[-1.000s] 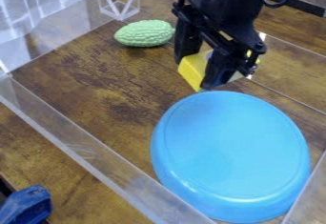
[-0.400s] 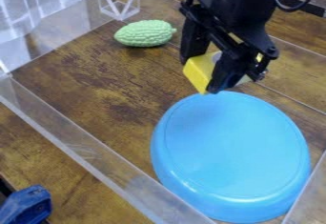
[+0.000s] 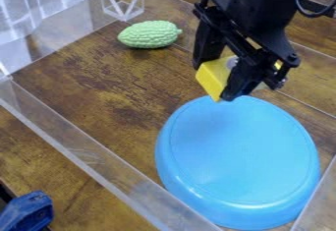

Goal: Put the yellow brick in the blue tray

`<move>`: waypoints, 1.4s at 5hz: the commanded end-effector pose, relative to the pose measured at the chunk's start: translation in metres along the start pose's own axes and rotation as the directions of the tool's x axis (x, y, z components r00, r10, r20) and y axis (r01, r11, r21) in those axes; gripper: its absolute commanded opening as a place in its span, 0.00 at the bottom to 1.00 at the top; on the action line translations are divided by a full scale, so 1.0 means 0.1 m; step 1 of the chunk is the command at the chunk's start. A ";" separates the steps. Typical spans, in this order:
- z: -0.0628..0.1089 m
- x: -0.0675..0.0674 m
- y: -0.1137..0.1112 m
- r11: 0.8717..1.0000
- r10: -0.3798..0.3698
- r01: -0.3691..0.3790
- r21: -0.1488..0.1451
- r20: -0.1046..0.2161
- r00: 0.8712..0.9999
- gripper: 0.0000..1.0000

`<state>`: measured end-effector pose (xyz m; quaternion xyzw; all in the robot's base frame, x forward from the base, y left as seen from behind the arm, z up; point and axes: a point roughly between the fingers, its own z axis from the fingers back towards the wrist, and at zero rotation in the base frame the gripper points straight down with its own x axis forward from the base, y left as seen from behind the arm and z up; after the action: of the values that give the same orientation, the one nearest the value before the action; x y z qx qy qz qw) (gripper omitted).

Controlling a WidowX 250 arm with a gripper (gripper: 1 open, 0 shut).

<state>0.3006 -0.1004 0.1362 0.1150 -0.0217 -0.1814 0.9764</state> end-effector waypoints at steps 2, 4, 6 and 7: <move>0.14 0.01 -0.15 1.000 0.002 -0.003 0.003 0.042 0.999 0.00; 0.05 -0.04 -0.33 1.000 0.010 -0.010 -0.007 0.021 1.000 0.00; -0.19 -0.02 -0.39 0.999 0.039 -0.039 -0.022 0.004 0.999 0.00; -0.30 0.00 -0.42 0.997 0.064 -0.065 -0.034 -0.009 0.998 0.00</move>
<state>0.2856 -0.1304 0.0866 0.1048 0.0007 -0.1507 0.9830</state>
